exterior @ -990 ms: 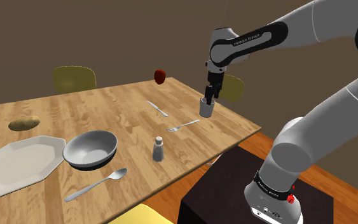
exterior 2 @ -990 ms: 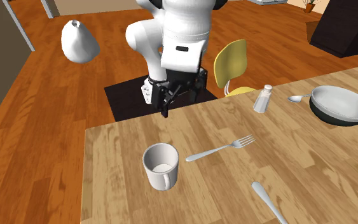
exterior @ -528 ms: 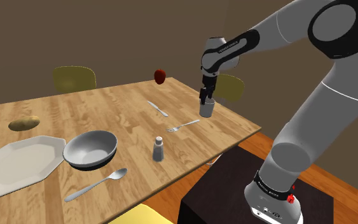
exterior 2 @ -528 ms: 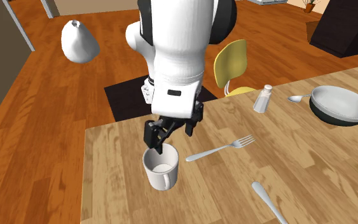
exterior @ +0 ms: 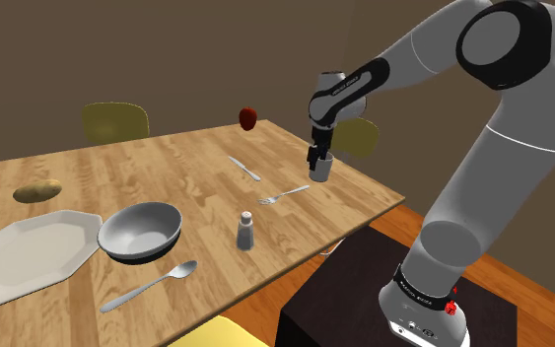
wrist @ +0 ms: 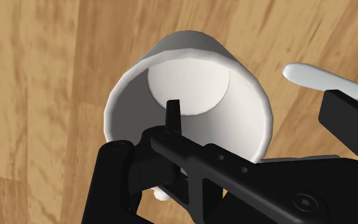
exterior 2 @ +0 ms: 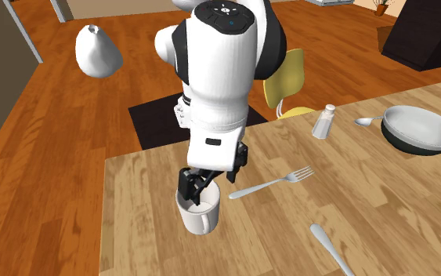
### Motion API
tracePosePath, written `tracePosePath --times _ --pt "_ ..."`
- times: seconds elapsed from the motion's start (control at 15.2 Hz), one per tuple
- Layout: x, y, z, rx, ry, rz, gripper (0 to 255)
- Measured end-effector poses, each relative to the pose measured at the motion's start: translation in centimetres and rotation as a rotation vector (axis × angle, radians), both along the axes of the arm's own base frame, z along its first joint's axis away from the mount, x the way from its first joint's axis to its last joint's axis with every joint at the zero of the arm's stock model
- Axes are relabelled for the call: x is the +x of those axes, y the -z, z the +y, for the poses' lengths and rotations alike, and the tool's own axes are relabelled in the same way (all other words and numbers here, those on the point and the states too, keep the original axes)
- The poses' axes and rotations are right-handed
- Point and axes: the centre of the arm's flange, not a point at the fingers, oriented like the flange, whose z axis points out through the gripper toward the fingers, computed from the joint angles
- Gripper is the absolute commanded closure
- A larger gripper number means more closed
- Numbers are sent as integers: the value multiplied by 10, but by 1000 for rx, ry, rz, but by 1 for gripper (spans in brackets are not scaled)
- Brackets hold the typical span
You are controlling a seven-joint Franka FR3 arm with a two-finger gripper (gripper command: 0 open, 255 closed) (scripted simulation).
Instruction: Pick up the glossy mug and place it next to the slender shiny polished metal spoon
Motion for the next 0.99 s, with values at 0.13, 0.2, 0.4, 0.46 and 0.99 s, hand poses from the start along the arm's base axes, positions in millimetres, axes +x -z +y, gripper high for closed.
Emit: tracePosePath --times 0.13,0.2,0.4,0.46,0.99 --pt "0 4 0 0 0 0 0" --pt "0 4 -1 0 0 0 0" --pt "1 5 0 0 0 0 0" --pt "1 5 0 0 0 0 255" --pt "1 5 0 0 0 0 255"
